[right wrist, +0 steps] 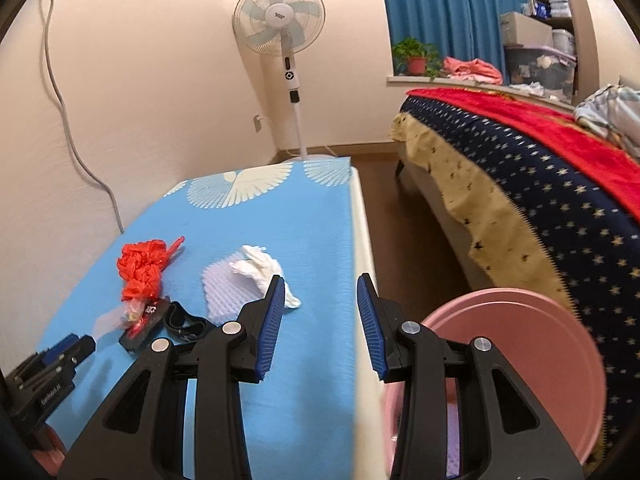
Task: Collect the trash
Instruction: 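Move both open tools back from the bin to the table, then grasp the clear plastic bag with the left tool while the right tool grasps the crumpled white tissue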
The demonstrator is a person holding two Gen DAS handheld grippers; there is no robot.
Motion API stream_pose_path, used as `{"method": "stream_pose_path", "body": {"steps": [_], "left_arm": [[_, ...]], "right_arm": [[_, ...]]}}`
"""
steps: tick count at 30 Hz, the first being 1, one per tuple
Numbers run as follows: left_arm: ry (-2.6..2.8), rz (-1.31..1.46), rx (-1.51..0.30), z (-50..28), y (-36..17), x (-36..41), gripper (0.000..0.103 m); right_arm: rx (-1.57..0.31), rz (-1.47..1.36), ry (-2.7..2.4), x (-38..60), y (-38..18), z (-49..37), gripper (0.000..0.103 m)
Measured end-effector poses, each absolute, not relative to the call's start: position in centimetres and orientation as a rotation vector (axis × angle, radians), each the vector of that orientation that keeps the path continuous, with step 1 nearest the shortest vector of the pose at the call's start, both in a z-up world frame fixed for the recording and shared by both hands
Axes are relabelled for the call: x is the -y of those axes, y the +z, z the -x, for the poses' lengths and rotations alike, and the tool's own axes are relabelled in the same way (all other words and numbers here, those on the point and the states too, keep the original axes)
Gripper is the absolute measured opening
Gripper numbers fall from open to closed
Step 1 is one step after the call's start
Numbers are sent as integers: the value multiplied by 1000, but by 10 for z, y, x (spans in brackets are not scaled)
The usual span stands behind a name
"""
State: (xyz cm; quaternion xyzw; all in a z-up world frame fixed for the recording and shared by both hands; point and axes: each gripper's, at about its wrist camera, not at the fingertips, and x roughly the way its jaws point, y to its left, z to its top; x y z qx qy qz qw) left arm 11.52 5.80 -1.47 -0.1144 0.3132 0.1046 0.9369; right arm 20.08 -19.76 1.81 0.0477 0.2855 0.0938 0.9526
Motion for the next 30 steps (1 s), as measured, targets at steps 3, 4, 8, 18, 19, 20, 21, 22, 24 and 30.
{"method": "stream_pose_path", "body": {"steps": [3,4,8,18,19,20,21,22,24,30], "left_arm": [[251,276,-653,-117,-19,-68,56],[252,289,-654,-117,-20,-70,56],[249,313,-666,-122,-22,-76,56],[274,275,-758,-142,-29,-75,61],[284,269,-767,-145,-30,-75,62],[293,265,-774,-147,-30,-75,63],[313,257,-782,-149,-31,-75,65],[326,252,-787,-151,-31,-75,67],[348,238,-799,-156,-31,-75,67],[343,230,-809,-166,-31,-74,67]], "right_arm": [[-615,-115,210,188,8,-217,41],[-624,-122,213,186,5,-222,45],[-670,-133,226,175,-8,-243,55],[-815,-141,238,149,-41,-291,57],[-832,-133,241,146,-44,-293,57],[-839,-129,242,146,-45,-295,57],[-845,-129,243,146,-46,-296,56],[-849,-133,242,147,-47,-297,55],[-861,-147,239,150,-48,-299,47],[-867,-146,239,152,-49,-297,16]]}}
